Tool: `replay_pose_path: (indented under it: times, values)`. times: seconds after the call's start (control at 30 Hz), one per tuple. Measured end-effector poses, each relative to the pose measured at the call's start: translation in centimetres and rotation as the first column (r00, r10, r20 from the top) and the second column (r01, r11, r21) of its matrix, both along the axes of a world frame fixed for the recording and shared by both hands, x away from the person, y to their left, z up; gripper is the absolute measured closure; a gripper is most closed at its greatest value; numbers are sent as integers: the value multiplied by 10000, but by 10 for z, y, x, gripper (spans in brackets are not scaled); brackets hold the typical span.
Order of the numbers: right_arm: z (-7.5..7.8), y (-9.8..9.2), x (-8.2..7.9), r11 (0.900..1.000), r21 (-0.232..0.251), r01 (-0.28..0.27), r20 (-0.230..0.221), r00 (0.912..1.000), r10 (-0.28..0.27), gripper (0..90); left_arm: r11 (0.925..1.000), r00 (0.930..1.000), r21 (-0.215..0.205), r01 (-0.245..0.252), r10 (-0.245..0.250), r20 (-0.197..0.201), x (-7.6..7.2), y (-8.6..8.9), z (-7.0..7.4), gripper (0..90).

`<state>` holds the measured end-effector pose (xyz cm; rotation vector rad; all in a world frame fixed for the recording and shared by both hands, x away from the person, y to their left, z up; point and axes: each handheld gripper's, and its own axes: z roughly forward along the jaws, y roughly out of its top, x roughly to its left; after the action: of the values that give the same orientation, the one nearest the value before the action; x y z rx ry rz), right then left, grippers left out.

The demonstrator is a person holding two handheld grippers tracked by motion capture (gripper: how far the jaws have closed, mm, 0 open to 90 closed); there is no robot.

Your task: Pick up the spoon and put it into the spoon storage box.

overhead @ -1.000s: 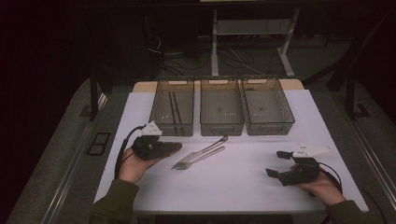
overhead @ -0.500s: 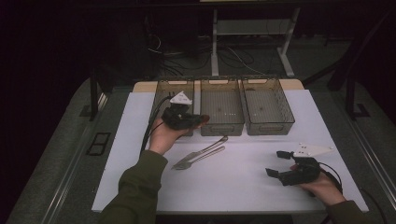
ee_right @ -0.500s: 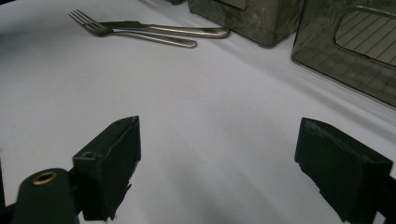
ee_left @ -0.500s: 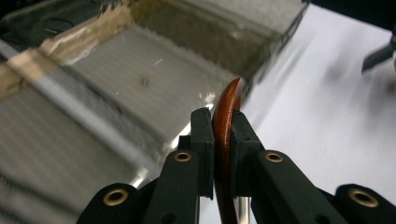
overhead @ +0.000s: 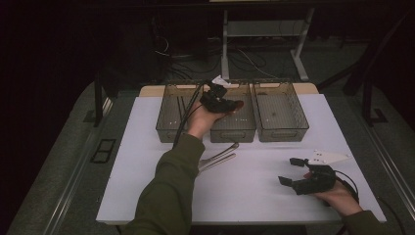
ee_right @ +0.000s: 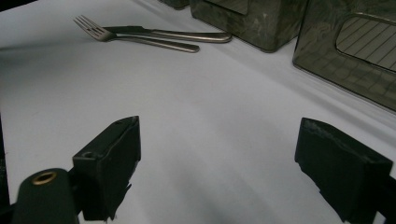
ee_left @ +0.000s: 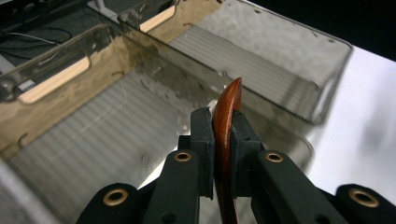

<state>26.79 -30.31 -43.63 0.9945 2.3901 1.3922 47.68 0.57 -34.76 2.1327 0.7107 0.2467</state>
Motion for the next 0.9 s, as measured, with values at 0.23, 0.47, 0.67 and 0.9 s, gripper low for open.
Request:
replay_pose_path:
  times: [0.23, 0.47, 0.67, 0.9]
  values:
    - [2, -1, -2, 9999, 108, -26, 85, 10000, 25, 138, 9995, 9995, -37, -320, 320, -11, 22, -22, -5, 816]
    - [3, -1, -2, 9998, 167, -84, 126, 9999, 82, 138, 9983, 9986, 255, -522, 523, -40, 39, -37, -13, 816]
    - [3, -3, -2, 9997, 251, -63, 101, 9999, 60, 138, 9975, 9968, 270, -652, 663, -447, 44, -43, -28, 746]
    - [3, -3, -2, 9997, 236, -42, 108, 9999, 39, 138, 9991, 9990, 201, -385, 390, -230, 35, -41, -22, 559]
